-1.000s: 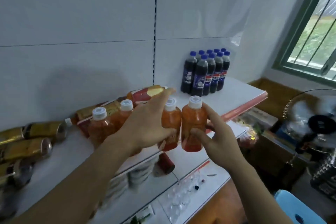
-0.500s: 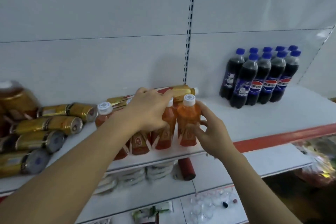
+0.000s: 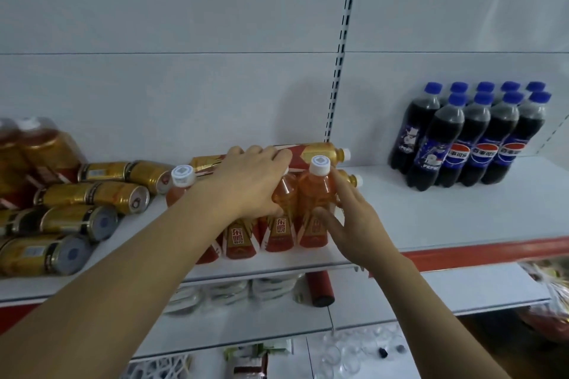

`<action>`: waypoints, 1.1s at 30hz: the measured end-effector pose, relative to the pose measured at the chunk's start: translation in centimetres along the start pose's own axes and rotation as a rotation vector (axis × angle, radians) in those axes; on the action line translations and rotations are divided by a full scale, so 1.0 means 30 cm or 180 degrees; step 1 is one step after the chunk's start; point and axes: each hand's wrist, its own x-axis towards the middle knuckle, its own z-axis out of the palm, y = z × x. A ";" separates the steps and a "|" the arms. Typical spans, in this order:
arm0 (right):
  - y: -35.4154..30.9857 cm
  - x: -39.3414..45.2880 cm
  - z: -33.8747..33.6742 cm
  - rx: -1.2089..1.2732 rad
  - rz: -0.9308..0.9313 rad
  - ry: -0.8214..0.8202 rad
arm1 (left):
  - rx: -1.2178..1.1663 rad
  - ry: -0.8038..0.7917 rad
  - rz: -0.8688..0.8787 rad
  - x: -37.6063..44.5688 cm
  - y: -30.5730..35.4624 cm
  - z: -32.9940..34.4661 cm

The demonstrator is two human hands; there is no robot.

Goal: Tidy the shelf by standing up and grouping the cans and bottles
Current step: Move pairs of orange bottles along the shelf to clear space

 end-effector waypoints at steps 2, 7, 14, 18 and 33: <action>0.003 -0.003 -0.004 -0.0137 -0.0032 0.0016 | 0.0039 0.0040 -0.0009 -0.005 0.002 0.004; -0.006 -0.001 -0.025 -0.0462 -0.0171 0.0165 | 0.0027 0.0191 -0.0056 -0.033 0.002 0.006; -0.148 -0.043 -0.010 -0.0991 -0.0402 0.0907 | -0.0108 0.0860 -0.0210 -0.125 -0.006 0.008; -0.299 -0.064 0.030 -0.1333 -0.0459 0.1011 | -0.0079 0.1031 -0.0387 -0.230 -0.048 -0.022; -1.078 -0.157 0.717 -0.1698 -0.1003 0.0398 | 0.0069 0.1093 -0.1381 -1.176 -0.698 0.159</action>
